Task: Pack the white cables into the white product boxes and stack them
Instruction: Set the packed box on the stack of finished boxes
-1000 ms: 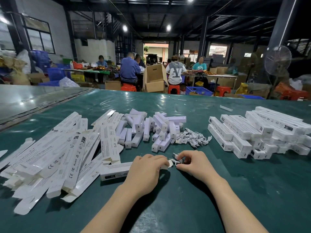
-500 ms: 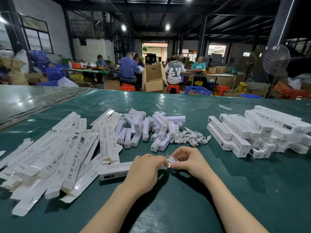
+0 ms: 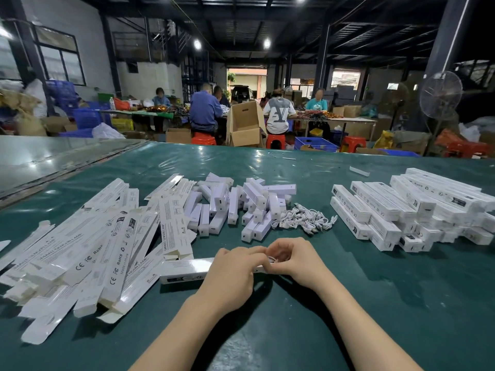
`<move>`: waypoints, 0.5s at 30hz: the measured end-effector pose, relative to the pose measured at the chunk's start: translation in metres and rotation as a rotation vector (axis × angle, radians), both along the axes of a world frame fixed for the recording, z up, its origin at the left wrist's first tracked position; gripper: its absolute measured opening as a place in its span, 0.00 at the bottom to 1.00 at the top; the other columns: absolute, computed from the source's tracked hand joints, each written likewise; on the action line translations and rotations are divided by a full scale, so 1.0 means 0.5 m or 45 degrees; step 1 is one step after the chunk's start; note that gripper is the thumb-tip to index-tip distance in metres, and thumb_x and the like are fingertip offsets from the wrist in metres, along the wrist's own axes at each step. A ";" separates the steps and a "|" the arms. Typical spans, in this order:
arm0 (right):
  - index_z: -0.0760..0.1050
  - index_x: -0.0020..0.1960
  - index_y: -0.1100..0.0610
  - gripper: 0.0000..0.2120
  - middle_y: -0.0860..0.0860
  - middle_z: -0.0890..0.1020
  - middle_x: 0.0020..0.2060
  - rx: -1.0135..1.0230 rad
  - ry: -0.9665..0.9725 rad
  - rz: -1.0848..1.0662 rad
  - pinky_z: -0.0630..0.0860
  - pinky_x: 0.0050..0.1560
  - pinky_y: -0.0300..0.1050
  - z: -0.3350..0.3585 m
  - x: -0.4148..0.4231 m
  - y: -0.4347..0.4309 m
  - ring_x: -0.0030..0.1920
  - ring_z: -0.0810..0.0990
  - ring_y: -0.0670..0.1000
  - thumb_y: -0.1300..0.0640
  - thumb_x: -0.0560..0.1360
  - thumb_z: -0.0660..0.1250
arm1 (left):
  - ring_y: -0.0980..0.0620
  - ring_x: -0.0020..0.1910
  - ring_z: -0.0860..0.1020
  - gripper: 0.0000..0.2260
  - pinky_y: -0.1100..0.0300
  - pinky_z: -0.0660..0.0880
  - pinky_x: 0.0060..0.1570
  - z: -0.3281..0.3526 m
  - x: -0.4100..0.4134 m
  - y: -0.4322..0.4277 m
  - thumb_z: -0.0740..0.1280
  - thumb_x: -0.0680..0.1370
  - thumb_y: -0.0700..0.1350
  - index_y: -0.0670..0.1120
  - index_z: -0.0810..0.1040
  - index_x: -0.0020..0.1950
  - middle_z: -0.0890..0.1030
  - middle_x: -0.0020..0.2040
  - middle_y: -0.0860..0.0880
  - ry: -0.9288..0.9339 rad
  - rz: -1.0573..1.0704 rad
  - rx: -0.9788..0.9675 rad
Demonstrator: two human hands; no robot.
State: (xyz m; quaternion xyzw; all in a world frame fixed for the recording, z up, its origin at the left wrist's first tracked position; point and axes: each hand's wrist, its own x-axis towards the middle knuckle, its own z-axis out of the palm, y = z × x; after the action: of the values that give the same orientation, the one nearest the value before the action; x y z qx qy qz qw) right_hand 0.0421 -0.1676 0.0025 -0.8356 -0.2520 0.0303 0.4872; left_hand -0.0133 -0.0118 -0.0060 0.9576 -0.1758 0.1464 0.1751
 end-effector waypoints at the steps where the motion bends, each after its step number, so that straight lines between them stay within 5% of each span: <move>1: 0.75 0.34 0.49 0.13 0.40 0.76 0.24 -0.016 -0.047 -0.019 0.66 0.32 0.29 -0.001 -0.001 0.005 0.26 0.70 0.37 0.65 0.64 0.76 | 0.57 0.61 0.70 0.21 0.60 0.57 0.44 0.000 0.000 0.002 0.57 0.70 0.32 0.56 0.75 0.52 0.69 0.64 0.65 -0.015 -0.012 -0.024; 6: 0.68 0.34 0.46 0.19 0.44 0.76 0.32 -0.178 -0.213 -0.015 0.67 0.36 0.29 0.001 0.000 0.019 0.32 0.71 0.42 0.68 0.64 0.71 | 0.51 0.60 0.72 0.23 0.57 0.66 0.56 0.006 -0.002 0.007 0.62 0.73 0.42 0.55 0.66 0.67 0.69 0.67 0.59 -0.056 0.230 -0.071; 10: 0.79 0.36 0.52 0.12 0.44 0.76 0.28 -0.142 -0.077 0.018 0.67 0.36 0.28 -0.002 -0.003 0.018 0.29 0.72 0.37 0.70 0.65 0.70 | 0.52 0.55 0.75 0.13 0.58 0.67 0.51 0.013 -0.004 0.026 0.62 0.73 0.53 0.54 0.75 0.56 0.80 0.53 0.55 0.005 0.396 0.064; 15: 0.73 0.31 0.48 0.18 0.42 0.77 0.26 -0.068 -0.110 -0.077 0.68 0.33 0.27 -0.004 -0.005 0.019 0.27 0.73 0.36 0.70 0.64 0.71 | 0.54 0.51 0.75 0.11 0.62 0.66 0.47 0.019 -0.003 0.034 0.64 0.74 0.49 0.52 0.78 0.55 0.81 0.51 0.55 -0.032 0.214 -0.062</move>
State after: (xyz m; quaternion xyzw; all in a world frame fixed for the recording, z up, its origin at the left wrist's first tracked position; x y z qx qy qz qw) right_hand 0.0398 -0.1580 0.0003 -0.8559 -0.2467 -0.0138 0.4542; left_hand -0.0148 0.0049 0.0034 0.9626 -0.0933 0.1769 0.1830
